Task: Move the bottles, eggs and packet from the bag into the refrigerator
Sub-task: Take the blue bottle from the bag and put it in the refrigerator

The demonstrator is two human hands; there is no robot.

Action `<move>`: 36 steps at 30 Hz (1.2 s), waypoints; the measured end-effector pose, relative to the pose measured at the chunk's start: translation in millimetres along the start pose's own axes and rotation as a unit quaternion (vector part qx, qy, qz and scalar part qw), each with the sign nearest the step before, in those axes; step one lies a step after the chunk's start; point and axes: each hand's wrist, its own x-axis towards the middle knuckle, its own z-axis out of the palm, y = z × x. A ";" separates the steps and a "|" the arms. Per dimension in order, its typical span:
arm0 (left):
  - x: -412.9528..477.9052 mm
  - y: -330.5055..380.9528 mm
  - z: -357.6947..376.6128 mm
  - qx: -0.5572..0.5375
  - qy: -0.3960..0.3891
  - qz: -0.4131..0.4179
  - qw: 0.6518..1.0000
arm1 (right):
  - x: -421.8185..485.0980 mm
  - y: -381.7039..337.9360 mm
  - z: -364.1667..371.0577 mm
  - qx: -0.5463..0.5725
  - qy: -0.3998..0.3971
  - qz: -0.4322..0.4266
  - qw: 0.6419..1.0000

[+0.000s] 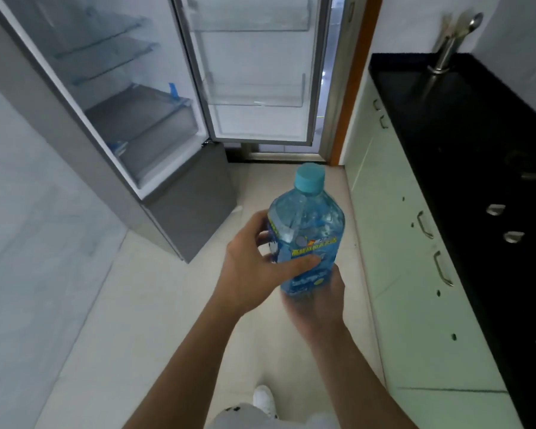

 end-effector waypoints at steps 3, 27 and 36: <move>25.1 -0.9 -28.5 -0.001 0.027 0.008 1.000 | 38.2 18.2 21.7 -0.033 -0.033 -0.005 0.999; 301.3 -17.7 -102.3 0.003 0.171 0.000 0.985 | 350.2 -6.5 113.9 -0.041 -0.105 0.183 0.977; 395.0 -12.9 -110.3 0.033 0.237 -0.009 0.971 | 452.4 -22.7 147.1 -0.046 -0.124 0.247 0.960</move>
